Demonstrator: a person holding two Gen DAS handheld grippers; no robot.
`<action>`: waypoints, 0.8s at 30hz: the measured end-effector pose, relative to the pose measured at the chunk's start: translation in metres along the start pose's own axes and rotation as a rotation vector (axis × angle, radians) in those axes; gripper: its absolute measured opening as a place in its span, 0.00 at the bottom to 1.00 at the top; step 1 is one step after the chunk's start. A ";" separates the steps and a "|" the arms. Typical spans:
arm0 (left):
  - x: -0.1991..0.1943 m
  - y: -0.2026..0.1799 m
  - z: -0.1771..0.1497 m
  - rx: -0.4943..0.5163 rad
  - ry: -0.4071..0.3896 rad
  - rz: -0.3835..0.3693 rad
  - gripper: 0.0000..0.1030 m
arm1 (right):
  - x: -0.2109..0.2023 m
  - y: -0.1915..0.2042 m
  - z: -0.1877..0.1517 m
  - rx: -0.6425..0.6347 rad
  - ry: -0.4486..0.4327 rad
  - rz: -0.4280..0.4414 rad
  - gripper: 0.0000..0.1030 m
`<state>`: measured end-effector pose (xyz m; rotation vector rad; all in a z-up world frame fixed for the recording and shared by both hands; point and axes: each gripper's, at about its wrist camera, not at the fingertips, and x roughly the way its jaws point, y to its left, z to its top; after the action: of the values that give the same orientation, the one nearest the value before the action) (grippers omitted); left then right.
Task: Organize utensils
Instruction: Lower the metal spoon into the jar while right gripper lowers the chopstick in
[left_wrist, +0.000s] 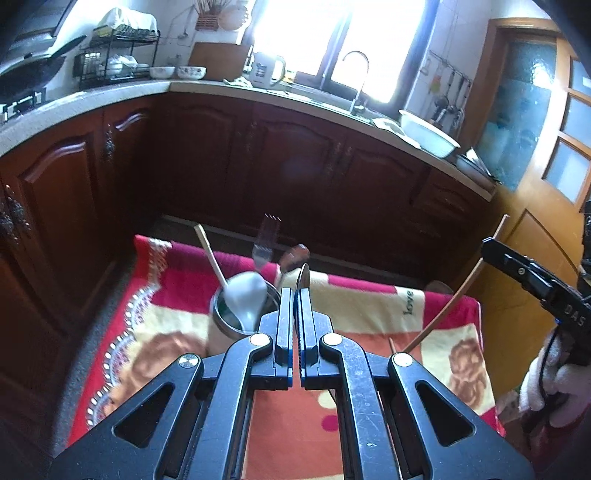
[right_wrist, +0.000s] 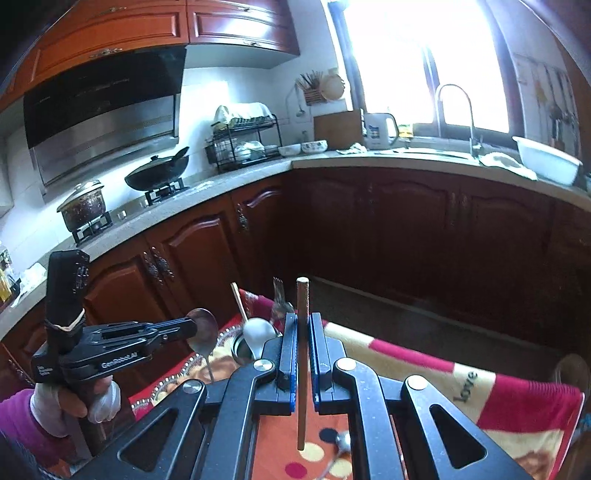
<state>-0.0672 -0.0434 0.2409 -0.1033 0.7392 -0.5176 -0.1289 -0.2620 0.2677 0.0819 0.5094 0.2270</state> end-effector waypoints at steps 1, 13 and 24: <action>0.000 0.003 0.004 0.001 -0.008 0.008 0.00 | 0.001 0.002 0.004 -0.006 -0.003 0.002 0.05; 0.006 0.034 0.042 -0.013 -0.064 0.106 0.00 | 0.027 0.021 0.043 -0.039 -0.029 0.035 0.05; 0.017 0.052 0.066 -0.003 -0.125 0.220 0.00 | 0.048 0.030 0.073 -0.028 -0.065 0.072 0.05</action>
<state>0.0088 -0.0120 0.2651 -0.0558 0.6206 -0.2968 -0.0579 -0.2234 0.3124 0.0799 0.4384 0.3007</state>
